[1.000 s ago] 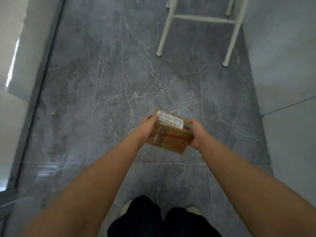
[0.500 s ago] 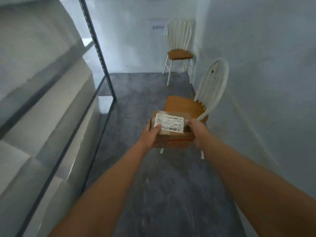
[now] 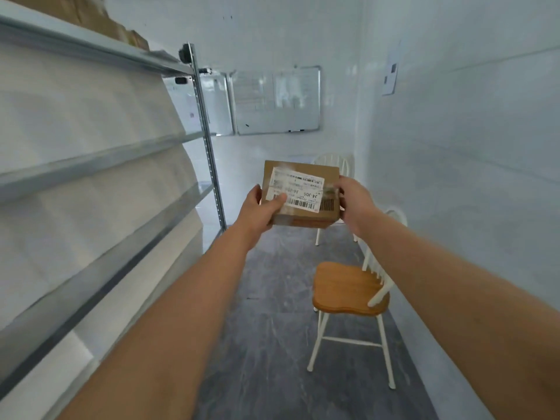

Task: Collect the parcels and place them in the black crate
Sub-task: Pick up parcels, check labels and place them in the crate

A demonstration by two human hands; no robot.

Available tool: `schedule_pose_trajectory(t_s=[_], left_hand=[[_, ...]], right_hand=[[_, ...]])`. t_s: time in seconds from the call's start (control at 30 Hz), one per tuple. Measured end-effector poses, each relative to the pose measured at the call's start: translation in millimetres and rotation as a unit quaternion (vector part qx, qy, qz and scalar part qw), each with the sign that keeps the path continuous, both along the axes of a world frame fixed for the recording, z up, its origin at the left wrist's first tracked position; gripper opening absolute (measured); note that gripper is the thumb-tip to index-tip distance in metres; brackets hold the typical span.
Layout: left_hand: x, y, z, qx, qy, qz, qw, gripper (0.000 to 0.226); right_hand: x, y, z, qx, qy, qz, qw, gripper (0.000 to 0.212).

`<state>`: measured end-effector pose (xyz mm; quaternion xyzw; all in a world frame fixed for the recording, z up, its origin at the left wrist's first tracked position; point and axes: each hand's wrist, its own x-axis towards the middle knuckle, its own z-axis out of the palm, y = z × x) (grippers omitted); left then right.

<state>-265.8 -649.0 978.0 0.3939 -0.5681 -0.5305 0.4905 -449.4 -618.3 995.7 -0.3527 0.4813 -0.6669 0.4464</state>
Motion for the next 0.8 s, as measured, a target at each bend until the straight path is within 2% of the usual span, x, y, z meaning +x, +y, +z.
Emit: schedule_pose_trajectory(t_s=[0.13, 0.2, 0.3, 0.43, 0.5, 0.53, 0.6, 0.67, 0.73, 0.8], left_hand=[[18.5, 2.2, 8.6, -0.004, 0.039, 0.005, 0.999, 0.046], [29.6, 2.8, 12.7, -0.005, 0.050, -0.009, 0.999, 0.048], [42.8, 7.5, 21.6, -0.019, 0.011, -0.044, 0.999, 0.049], [54.3, 15.1, 31.0, -0.043, -0.050, -0.038, 0.997, 0.048], [55.7, 17.5, 32.8, -0.061, -0.020, 0.012, 0.998, 0.055], [55.9, 17.3, 33.0, -0.059, 0.003, 0.036, 0.998, 0.066], [56.6, 16.2, 29.7, -0.006, 0.033, 0.059, 0.998, 0.100], [55.0, 18.8, 24.8, 0.085, 0.036, 0.022, 0.995, 0.122], [47.7, 22.1, 17.0, 0.132, 0.016, -0.047, 0.990, 0.123], [40.3, 25.4, 11.1, 0.115, -0.009, -0.073, 0.991, 0.102]], right_hand=[[2.1, 2.7, 7.6, -0.009, -0.025, 0.037, 0.999, 0.040], [-5.4, 5.0, 8.3, 0.004, -0.012, 0.072, 0.997, 0.051], [-16.8, 6.4, 2.9, 0.047, 0.018, 0.161, 0.986, 0.069], [-8.6, 7.3, -5.6, 0.057, 0.029, 0.220, 0.973, 0.065], [-0.5, 7.5, -8.6, 0.055, 0.004, 0.235, 0.971, 0.066], [3.5, 7.3, -9.8, 0.052, -0.010, 0.237, 0.970, 0.064], [11.8, 7.8, -13.4, 0.043, -0.047, 0.234, 0.970, 0.058], [22.4, 9.5, -17.0, 0.031, -0.085, 0.237, 0.967, 0.050], [32.6, 11.4, -21.6, 0.012, -0.107, 0.255, 0.961, 0.049], [39.6, 13.3, -24.9, 0.008, -0.119, 0.276, 0.954, 0.055]])
